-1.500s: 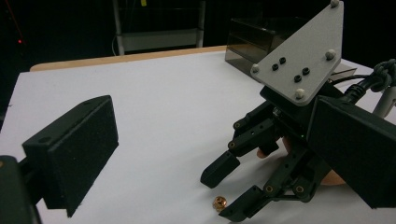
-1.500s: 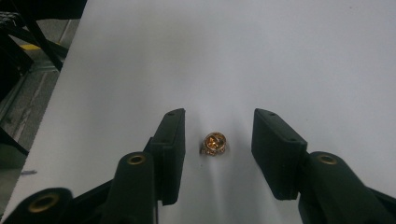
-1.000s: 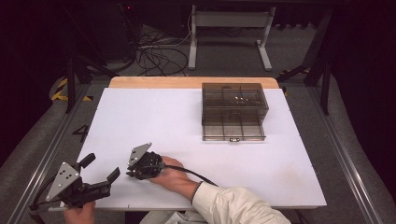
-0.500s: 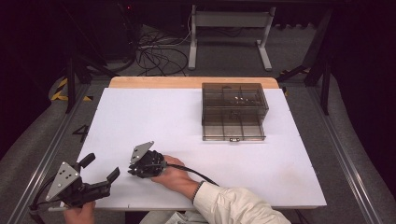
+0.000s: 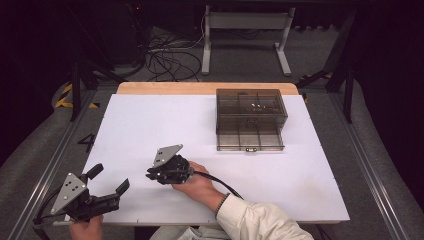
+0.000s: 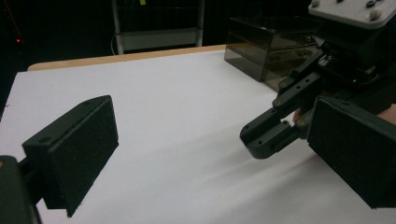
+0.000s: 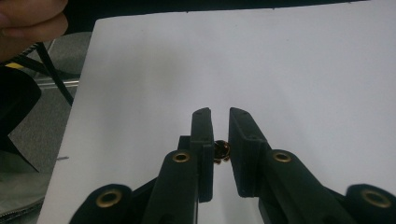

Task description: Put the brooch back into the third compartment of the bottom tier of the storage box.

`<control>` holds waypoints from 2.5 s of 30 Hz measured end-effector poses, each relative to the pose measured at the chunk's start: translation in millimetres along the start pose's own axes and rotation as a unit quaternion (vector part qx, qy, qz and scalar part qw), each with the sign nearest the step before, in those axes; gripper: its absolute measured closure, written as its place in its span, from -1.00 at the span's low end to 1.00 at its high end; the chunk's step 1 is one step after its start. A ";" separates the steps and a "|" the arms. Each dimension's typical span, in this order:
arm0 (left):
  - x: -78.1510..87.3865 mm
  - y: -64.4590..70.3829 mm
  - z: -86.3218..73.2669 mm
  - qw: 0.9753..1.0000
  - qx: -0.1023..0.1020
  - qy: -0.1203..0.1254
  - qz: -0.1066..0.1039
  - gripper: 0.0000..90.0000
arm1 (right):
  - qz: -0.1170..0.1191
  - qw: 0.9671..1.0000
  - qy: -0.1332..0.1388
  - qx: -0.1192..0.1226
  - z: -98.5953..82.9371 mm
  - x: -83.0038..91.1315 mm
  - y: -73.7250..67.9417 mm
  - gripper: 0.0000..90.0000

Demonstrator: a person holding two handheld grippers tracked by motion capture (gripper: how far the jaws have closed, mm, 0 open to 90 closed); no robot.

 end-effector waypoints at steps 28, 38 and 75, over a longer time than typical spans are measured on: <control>-4.2 3.0 -0.5 1.000 -0.005 -0.005 -0.005 -0.94 | -0.038 0.998 0.050 -0.019 -12.6 73.0 6.6 0.80; -6.1 6.3 -0.3 1.000 -0.014 -0.009 -0.010 -0.93 | -0.053 0.997 0.057 -0.024 -13.7 86.3 12.1 0.80; -18.6 9.4 3.0 0.999 -0.023 -0.016 -0.022 -0.93 | -0.209 0.971 0.059 -0.099 -66.8 205.5 58.3 0.80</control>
Point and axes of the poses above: each handheld gripper's, and its own axes: x roughly backward along the jaws, z roughly out of its top, y roughly to its right, the point moved 3 cm from there along -x, roughly forward along the jaws, and after that the axes turned 1 degree about -y, right-handed, at the moved point
